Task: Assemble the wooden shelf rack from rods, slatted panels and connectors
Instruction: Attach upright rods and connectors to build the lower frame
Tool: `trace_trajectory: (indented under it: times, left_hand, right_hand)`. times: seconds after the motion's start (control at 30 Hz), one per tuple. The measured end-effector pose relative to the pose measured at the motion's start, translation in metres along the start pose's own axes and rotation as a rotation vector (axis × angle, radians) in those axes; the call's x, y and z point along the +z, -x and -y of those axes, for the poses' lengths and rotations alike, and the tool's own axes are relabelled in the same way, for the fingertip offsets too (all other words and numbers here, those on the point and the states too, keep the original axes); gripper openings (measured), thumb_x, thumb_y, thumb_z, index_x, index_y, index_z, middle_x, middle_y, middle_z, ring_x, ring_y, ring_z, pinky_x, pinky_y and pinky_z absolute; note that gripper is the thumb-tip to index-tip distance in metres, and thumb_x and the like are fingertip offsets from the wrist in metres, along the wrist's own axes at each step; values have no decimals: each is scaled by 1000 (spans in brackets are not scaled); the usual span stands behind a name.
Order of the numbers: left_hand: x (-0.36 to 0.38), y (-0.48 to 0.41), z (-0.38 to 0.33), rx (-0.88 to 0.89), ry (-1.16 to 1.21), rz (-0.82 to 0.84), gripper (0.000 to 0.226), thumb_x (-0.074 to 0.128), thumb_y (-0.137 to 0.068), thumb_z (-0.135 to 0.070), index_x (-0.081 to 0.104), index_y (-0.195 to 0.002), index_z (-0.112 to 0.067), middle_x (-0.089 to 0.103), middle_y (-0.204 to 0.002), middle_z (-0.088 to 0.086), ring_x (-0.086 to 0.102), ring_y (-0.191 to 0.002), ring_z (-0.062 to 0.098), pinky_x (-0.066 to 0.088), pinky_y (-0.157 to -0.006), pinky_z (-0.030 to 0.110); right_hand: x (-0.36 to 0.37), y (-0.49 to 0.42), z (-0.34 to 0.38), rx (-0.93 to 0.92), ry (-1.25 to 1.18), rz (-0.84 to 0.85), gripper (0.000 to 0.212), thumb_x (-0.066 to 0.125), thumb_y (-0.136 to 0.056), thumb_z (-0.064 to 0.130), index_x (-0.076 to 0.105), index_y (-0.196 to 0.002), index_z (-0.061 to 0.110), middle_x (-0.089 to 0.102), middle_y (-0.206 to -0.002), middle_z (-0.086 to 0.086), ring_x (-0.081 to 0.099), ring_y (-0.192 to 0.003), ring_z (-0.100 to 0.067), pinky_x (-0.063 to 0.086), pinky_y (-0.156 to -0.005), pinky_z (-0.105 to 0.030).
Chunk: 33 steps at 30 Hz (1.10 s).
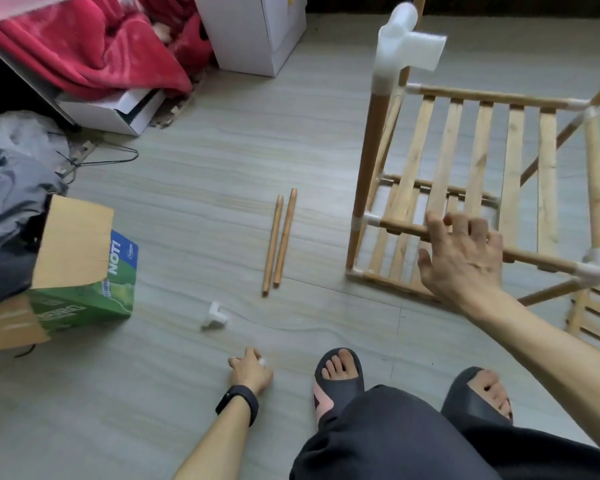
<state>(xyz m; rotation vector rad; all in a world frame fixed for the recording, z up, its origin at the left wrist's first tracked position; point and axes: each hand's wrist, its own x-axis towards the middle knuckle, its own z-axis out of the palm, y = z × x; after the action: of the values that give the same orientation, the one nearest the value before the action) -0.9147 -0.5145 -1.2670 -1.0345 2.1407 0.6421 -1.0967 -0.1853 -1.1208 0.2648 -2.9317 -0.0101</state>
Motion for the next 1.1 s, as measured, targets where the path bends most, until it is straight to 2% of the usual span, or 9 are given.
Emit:
trace_trajectory:
  times: [0.13,0.33,0.5,0.6,0.67,0.77,0.83,0.97,1.1]
  left_hand:
    - [5,-5,-16,46,117,-23,29,62,-96,-22,56,-123,-13,41,-139,15,60,-94,32,48,-88,32]
    - [-35,41,-103,421,556,119,37,82,-83,-17,66,-116,-11,68,-119,9,66,-106,24,59,-88,38]
    - [-87,134,-168,846,620,271,31,89,-76,-25,76,-104,-29,72,-111,-6,72,-95,5,53,-71,10]
    - [-113,188,-201,1063,583,308,30,89,-76,-23,78,-101,-34,76,-103,-5,74,-96,12,56,-78,16]
    - [-129,218,-225,1185,502,223,41,90,-74,-28,71,-110,-37,72,-107,-9,73,-95,9,60,-78,23]
    - [-147,256,-261,1351,376,-43,75,91,-72,-33,50,-135,-34,63,-120,-16,69,-90,-1,57,-69,16]
    - [-154,278,-283,1471,308,-201,84,89,-74,-34,42,-143,-31,61,-124,-15,66,-89,-2,56,-68,14]
    - [-161,322,-323,1704,293,-369,83,84,-82,-28,37,-150,-27,62,-138,-2,66,-91,1,55,-75,12]
    - [-153,358,-345,1795,472,-436,70,80,-85,-34,45,-145,-28,61,-132,-11,64,-96,2,56,-74,18]
  right_hand:
    - [-6,-1,1,-6,-4,55,68,74,-78,35,41,-136,18,51,-118,-15,38,-106,-37,40,-81,-49]
    - [-22,3,-7,-70,-30,153,65,65,-84,43,36,-139,24,62,-107,-5,43,-106,-34,37,-78,-47]
    - [-50,-6,-13,-31,-354,426,40,52,-95,29,44,-134,32,69,-112,2,38,-107,-26,41,-93,-46]
    - [-72,1,-15,-60,-479,478,43,51,-99,22,55,-142,29,71,-121,-2,53,-111,-23,45,-96,-34]
    - [-92,5,-20,36,-765,480,27,53,-104,24,68,-126,25,74,-108,-3,66,-97,-15,54,-86,-30]
    - [-142,-1,-37,225,-1210,323,32,46,-108,35,72,-109,16,76,-97,-8,74,-90,-17,59,-91,-45]
    - [-180,-5,-53,230,-1383,253,43,43,-106,47,70,-114,15,77,-101,-7,75,-95,-21,60,-89,-40]
    - [-244,-2,-77,145,-1365,55,34,59,-100,48,71,-114,20,78,-100,0,75,-94,-17,59,-76,-27]
    - [-281,9,-106,162,-1498,-141,35,63,-93,41,72,-115,16,77,-102,-5,75,-97,-21,59,-81,-26]
